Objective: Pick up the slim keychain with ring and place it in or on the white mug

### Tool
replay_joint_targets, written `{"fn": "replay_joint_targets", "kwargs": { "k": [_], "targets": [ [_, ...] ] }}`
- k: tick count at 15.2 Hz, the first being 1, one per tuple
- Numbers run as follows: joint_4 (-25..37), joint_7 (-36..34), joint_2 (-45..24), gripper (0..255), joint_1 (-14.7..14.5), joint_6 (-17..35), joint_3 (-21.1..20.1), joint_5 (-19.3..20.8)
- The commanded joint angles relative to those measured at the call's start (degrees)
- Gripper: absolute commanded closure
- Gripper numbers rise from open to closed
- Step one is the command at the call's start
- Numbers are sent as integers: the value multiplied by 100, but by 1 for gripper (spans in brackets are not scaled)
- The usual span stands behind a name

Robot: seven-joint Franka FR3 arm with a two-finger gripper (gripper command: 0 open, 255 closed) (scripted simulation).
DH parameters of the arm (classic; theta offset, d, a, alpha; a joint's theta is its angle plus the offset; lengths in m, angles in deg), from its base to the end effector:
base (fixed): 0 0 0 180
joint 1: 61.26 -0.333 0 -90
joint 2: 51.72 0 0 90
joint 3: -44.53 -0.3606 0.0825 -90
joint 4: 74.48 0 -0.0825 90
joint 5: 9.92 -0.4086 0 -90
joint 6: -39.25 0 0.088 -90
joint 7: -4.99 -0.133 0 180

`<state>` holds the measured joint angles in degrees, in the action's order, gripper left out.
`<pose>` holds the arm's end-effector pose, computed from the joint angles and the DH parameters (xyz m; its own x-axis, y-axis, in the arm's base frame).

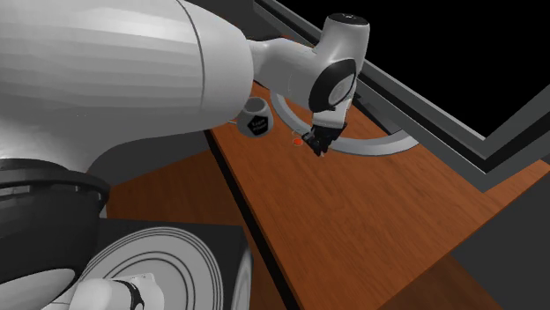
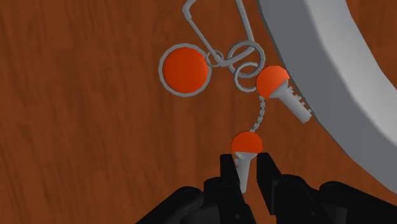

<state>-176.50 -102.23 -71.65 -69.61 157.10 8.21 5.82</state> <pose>0.5118 0.4299 0.3981 0.5466 -0.8366 0.0370 -0.8368 -0.5474 -0.0143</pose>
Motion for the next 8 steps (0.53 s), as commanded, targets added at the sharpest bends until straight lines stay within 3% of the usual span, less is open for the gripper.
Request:
{"fn": "replay_joint_targets", "kwargs": {
  "k": [1, 8],
  "targets": [
    [86, 39, 59, 255, 14, -135, -22, -51],
    [418, 149, 233, 255, 40, -601, -82, -198]
  ]
}}
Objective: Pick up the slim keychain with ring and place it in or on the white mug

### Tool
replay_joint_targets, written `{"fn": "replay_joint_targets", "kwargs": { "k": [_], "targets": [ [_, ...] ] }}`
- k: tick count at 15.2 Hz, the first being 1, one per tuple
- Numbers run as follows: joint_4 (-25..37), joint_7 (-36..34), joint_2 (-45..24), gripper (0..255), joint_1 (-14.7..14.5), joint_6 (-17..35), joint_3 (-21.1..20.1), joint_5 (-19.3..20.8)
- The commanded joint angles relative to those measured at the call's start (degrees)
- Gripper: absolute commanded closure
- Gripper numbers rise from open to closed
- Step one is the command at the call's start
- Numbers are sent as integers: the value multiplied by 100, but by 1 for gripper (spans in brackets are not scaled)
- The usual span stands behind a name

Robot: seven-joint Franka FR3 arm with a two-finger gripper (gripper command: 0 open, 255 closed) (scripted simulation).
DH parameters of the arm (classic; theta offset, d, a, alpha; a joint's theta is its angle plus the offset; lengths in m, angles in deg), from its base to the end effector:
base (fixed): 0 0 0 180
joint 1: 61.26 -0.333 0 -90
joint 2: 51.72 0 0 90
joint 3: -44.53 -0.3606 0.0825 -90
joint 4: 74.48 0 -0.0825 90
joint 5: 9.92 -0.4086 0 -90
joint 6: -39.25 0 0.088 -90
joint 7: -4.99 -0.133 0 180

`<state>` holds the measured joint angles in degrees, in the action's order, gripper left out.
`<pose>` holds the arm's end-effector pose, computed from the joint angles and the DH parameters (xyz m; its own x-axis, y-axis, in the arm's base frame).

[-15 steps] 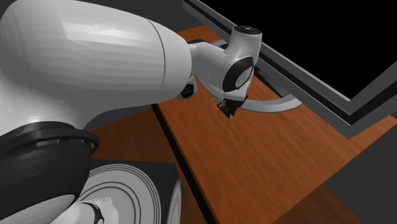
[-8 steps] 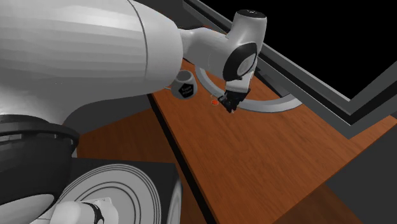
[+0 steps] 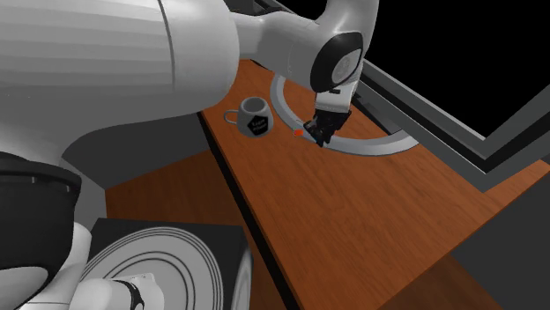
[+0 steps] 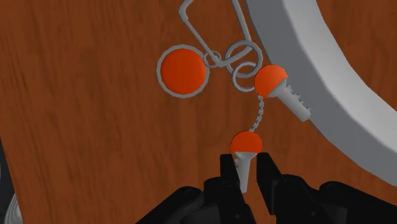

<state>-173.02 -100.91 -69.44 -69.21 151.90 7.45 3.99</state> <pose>0.5108 0.4297 0.4427 0.5464 -0.8367 0.0372 -0.8369 -0.5472 -0.0142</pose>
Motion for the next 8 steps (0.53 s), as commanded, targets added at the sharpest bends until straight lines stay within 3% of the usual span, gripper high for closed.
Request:
{"fn": "replay_joint_targets", "kwargs": {
  "k": [1, 8],
  "targets": [
    [123, 31, 33, 255, 2, -150, -13, -33],
    [541, 110, 135, 255, -4, -644, -52, -126]
  ]
}}
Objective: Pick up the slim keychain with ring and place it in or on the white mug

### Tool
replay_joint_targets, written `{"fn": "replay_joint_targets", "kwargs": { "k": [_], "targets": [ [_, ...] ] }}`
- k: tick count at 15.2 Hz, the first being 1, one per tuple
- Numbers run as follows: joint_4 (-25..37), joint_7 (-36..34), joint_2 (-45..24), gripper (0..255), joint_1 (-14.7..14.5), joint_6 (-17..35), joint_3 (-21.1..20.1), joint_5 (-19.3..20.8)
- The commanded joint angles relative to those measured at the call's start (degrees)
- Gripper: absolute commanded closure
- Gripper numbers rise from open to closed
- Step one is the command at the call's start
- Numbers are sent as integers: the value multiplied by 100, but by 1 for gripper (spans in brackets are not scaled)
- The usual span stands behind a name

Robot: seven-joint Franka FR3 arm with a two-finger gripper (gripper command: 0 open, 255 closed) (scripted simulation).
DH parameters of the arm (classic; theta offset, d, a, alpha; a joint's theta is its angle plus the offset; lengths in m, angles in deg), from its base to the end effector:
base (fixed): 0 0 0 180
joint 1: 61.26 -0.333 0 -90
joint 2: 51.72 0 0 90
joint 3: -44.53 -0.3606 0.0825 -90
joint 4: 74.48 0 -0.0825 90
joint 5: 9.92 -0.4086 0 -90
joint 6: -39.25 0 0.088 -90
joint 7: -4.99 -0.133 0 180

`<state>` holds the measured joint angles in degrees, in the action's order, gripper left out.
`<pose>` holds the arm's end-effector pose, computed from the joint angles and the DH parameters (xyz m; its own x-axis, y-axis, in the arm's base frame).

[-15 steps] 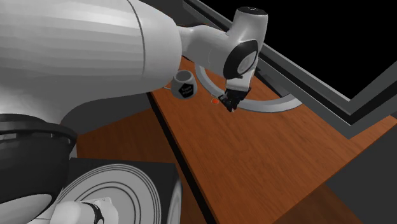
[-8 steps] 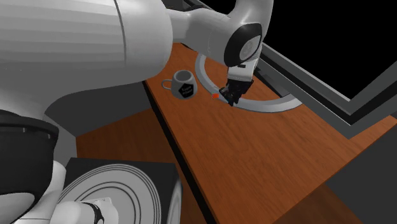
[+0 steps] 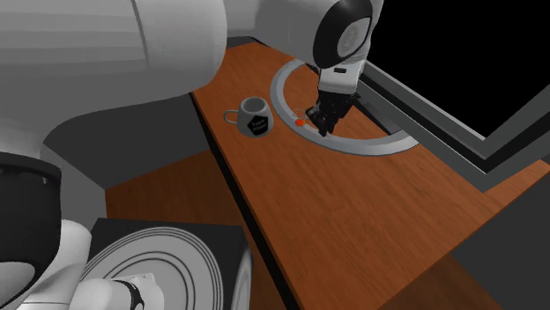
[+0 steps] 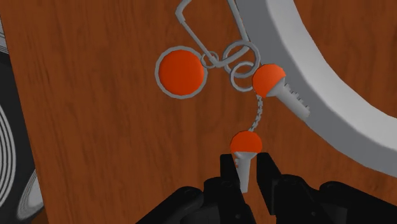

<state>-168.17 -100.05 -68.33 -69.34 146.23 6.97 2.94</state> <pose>0.5111 0.4312 0.4874 0.5464 -0.8367 0.0373 -0.8369 -0.5472 -0.0143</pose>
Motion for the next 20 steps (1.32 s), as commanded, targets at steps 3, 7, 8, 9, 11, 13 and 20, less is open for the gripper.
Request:
{"fn": "replay_joint_targets", "kwargs": {
  "k": [3, 7, 8, 9, 11, 13, 20],
  "targets": [
    [260, 50, 47, 255, -3, -297, -17, -45],
    [145, -118, 248, 255, -82, -362, -117, -151],
    [42, -209, 338, 255, -122, -340, -165, -198],
    [-52, -303, 422, 255, -165, -320, -212, -242],
    [-218, -495, 573, 255, -260, -291, -309, -324],
    [-352, -697, 702, 255, -365, -272, -408, -396],
    [-592, -1491, 957, 255, -813, -283, -770, -539]
  ]
}}
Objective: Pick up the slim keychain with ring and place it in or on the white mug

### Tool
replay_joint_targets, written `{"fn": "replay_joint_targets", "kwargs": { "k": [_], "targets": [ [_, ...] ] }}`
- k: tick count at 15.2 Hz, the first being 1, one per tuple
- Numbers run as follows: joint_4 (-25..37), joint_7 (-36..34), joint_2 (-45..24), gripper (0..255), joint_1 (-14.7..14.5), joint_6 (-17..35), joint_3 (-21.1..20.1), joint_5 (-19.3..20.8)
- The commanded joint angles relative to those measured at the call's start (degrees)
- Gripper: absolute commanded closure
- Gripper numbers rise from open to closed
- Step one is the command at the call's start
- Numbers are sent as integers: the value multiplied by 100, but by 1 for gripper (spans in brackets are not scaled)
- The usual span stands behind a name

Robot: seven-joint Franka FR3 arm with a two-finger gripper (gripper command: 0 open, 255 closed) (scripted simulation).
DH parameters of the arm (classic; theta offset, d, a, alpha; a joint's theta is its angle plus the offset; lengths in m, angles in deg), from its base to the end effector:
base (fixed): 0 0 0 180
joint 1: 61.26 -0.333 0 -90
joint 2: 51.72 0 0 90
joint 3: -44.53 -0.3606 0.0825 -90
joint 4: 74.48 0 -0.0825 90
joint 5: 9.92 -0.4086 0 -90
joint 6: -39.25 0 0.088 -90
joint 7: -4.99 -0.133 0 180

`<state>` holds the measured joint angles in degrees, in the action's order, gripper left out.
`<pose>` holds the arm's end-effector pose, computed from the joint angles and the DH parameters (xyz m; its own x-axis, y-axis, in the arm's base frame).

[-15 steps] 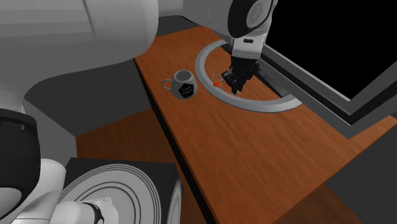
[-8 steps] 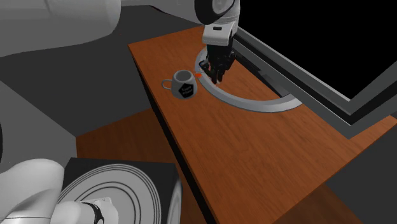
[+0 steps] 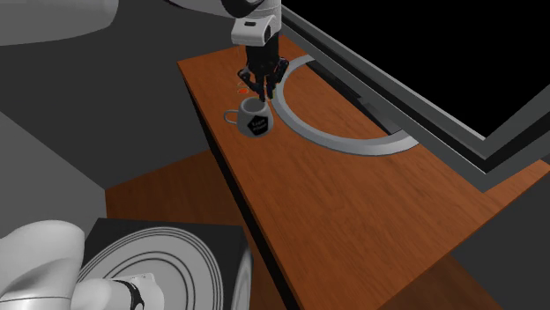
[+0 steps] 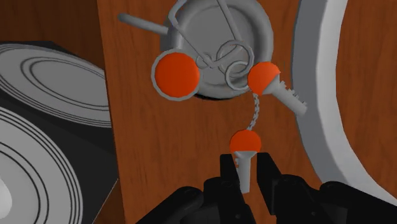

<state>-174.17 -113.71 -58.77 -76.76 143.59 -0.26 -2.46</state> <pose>0.3346 0.5196 0.5265 0.5478 -0.8358 0.0372 -0.8360 -0.5486 -0.0140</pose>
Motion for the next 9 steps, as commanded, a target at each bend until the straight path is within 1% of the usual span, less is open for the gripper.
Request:
{"fn": "replay_joint_targets", "kwargs": {
  "k": [1, 3, 9],
  "targets": [
    [3, -252, 10, 255, -143, -29, -102, -1],
    [12, -505, 6, 255, -294, -54, -205, 8],
    [-390, -565, -60, 255, -295, 389, -190, 74]
  ]
}}
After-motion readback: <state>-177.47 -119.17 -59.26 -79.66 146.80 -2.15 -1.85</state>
